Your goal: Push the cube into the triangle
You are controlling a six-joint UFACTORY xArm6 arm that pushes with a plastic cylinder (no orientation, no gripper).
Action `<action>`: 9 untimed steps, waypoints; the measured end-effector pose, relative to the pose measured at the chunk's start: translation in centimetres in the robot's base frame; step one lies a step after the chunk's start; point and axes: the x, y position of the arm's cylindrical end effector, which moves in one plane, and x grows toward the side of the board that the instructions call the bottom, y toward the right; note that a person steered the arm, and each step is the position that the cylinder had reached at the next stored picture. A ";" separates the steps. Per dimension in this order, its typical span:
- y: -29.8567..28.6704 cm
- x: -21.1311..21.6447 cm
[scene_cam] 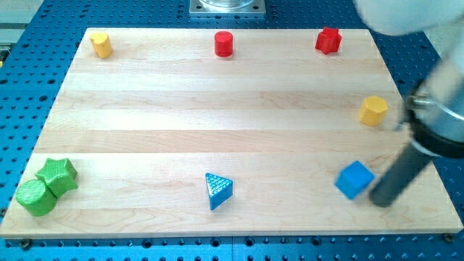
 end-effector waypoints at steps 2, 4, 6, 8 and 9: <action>-6.1 -1.1; -10.2 2.6; -13.8 2.3; -15.8 0.9; -13.6 -0.1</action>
